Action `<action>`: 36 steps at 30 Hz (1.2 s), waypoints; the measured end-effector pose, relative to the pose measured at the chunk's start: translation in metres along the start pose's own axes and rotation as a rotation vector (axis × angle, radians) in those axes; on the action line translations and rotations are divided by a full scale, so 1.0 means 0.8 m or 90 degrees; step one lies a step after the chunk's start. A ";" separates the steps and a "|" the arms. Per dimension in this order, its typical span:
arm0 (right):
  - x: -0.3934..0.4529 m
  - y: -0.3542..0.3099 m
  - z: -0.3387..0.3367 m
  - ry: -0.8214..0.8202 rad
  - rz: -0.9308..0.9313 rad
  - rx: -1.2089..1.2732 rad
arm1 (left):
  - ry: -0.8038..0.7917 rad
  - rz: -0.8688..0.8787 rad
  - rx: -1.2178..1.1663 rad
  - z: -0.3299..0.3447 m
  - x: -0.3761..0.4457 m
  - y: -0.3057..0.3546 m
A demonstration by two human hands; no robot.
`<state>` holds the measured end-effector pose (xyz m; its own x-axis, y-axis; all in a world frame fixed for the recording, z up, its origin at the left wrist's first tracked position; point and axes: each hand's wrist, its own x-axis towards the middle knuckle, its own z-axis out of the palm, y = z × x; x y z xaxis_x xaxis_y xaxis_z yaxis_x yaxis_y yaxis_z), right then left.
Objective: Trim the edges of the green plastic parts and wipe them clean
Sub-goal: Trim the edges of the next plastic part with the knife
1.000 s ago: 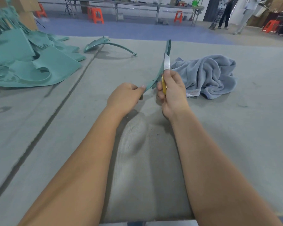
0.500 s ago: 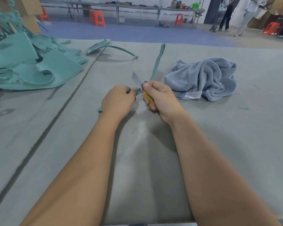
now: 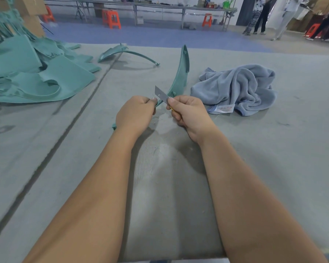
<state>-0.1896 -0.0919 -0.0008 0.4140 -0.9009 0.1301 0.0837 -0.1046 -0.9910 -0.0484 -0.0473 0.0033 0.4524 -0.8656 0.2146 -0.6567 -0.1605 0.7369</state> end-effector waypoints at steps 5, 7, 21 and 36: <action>0.002 0.003 0.001 0.017 -0.018 0.014 | 0.005 0.009 0.004 -0.001 -0.001 0.000; 0.002 0.004 0.001 0.020 -0.021 0.019 | 0.007 0.010 0.009 -0.001 -0.002 0.000; 0.002 0.005 0.004 0.066 -0.030 0.052 | 0.029 0.038 0.055 0.002 -0.005 0.000; 0.008 0.001 -0.005 0.151 -0.009 0.156 | 0.009 0.082 0.080 -0.009 -0.010 -0.001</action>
<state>-0.1903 -0.0995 -0.0010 0.1905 -0.9761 0.1047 0.3157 -0.0401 -0.9480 -0.0469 -0.0368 0.0052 0.3673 -0.8762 0.3122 -0.7799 -0.1071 0.6167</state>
